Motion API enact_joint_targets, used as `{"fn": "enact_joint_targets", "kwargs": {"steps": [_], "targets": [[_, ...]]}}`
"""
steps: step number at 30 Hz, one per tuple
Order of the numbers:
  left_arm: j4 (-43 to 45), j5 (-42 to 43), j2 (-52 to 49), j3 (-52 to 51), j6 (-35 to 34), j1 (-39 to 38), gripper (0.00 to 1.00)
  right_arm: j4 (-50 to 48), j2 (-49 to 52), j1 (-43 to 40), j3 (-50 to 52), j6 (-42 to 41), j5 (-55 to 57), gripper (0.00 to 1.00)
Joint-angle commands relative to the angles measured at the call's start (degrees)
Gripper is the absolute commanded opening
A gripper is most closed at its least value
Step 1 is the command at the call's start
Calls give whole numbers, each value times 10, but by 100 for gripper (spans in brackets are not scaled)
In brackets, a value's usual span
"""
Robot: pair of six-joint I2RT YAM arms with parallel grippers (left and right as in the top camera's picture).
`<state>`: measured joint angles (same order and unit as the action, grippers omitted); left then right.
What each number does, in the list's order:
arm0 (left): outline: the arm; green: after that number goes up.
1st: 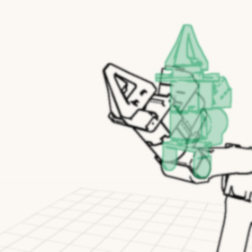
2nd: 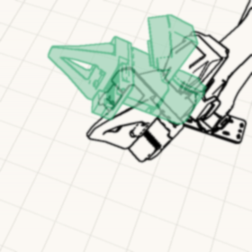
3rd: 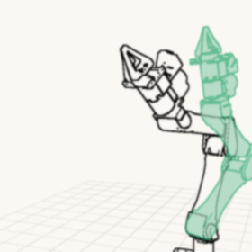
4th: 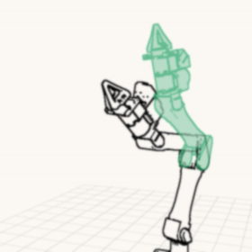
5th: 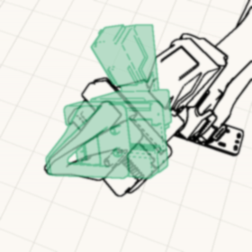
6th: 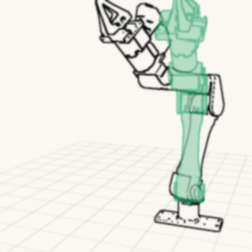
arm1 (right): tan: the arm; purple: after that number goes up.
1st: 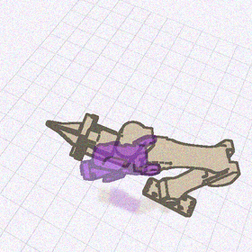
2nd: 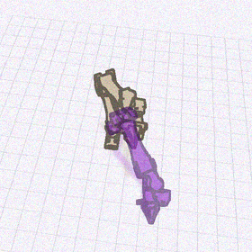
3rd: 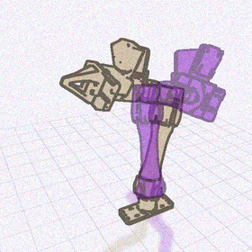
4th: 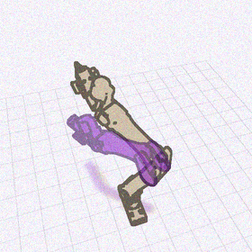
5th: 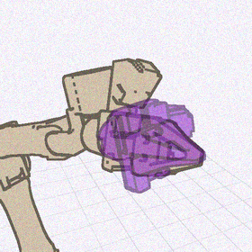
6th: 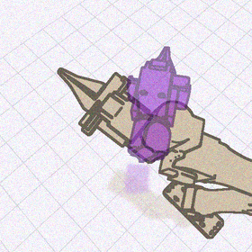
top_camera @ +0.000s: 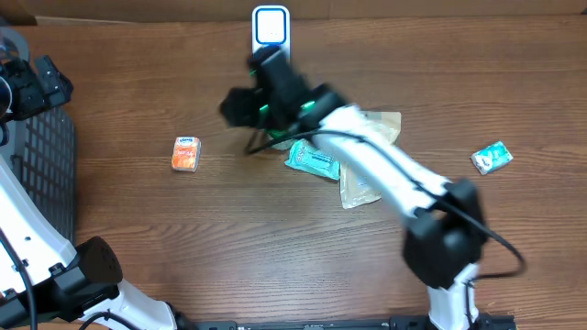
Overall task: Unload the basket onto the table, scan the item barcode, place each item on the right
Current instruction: 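Reach the right gripper to the orange tissue pack and grasp it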
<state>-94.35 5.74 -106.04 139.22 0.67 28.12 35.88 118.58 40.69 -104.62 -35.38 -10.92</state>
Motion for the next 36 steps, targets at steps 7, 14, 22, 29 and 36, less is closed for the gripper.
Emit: {"fn": "enact_joint_targets", "kwargs": {"steps": [7,14,22,29,36], "targets": [[1,0,9,7,11,-4,100,-94,120,59,-4,12,-47,58],[1,0,9,7,11,-4,99,-156,187,85,-4,72,-32,58],[1,0,9,7,11,-4,100,-177,209,123,-4,119,77,56],[1,0,9,7,11,-4,100,-204,228,132,-4,132,162,51],[1,0,9,7,11,-4,100,-230,228,132,-5,131,153,48]]}}
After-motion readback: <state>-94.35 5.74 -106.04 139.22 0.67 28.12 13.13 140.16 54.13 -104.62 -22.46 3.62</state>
